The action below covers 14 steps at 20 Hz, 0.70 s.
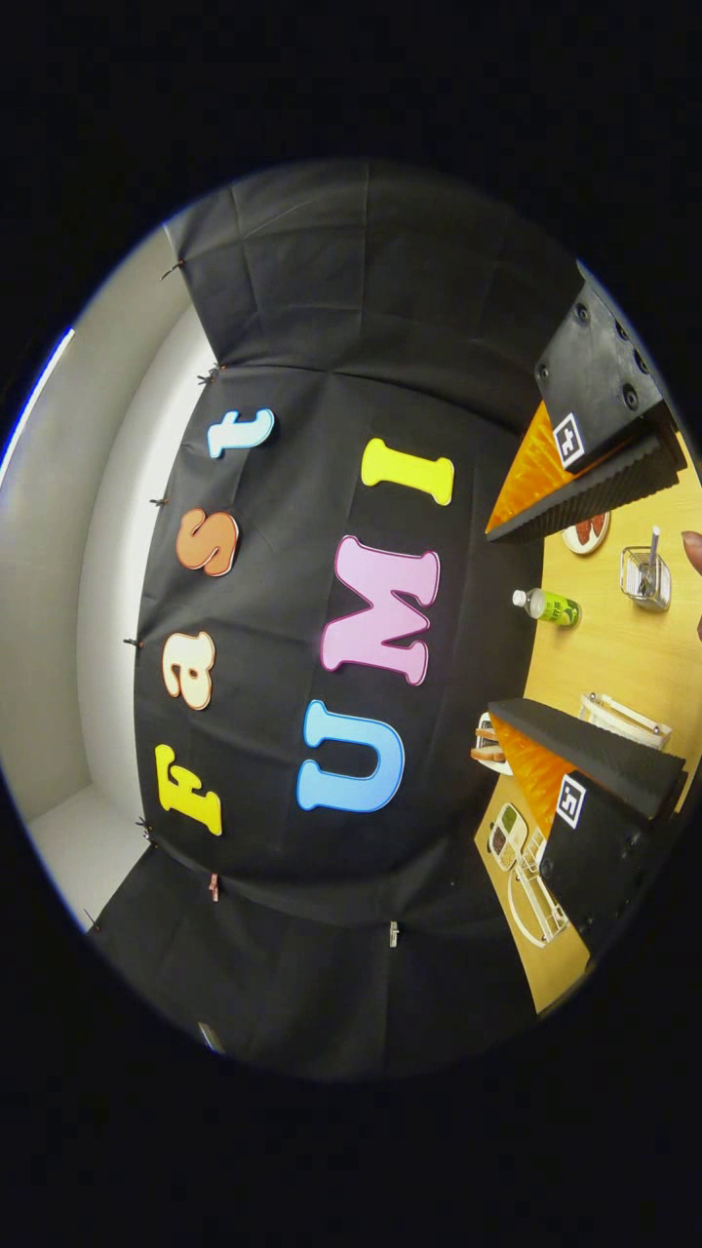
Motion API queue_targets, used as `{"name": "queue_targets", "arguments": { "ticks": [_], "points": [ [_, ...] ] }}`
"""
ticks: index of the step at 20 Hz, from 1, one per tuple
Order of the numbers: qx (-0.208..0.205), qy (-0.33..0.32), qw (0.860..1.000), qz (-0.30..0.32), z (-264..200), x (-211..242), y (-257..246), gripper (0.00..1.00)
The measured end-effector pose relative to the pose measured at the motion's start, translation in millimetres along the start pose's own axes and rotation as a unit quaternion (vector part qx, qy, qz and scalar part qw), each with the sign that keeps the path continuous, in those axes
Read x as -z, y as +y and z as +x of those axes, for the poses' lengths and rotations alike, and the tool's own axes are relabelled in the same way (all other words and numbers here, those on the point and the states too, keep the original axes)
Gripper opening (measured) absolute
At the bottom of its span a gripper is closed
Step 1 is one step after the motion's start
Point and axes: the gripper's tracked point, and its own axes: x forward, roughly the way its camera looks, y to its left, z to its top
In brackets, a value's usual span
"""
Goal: Take the plate from the dish rack, then take the spoon from the basket and place it into the plate.
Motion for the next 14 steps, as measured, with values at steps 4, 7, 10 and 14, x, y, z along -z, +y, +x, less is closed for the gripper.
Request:
{"name": "queue_targets", "arguments": {
  "ticks": [4, 7, 10, 14],
  "points": [
    [0.001, 0.003, 1.0, -0.003, 1, 3, 6, 0.97],
    [0.001, 0.005, 1.0, -0.001, 1, 3, 9, 0.97],
    [0.002, 0.007, 1.0, -0.001, 2, 3, 12, 0.97],
    [-0.027, 0.032, 0.999, 0.013, 5, 13, 35, 0.97]
  ]
}}
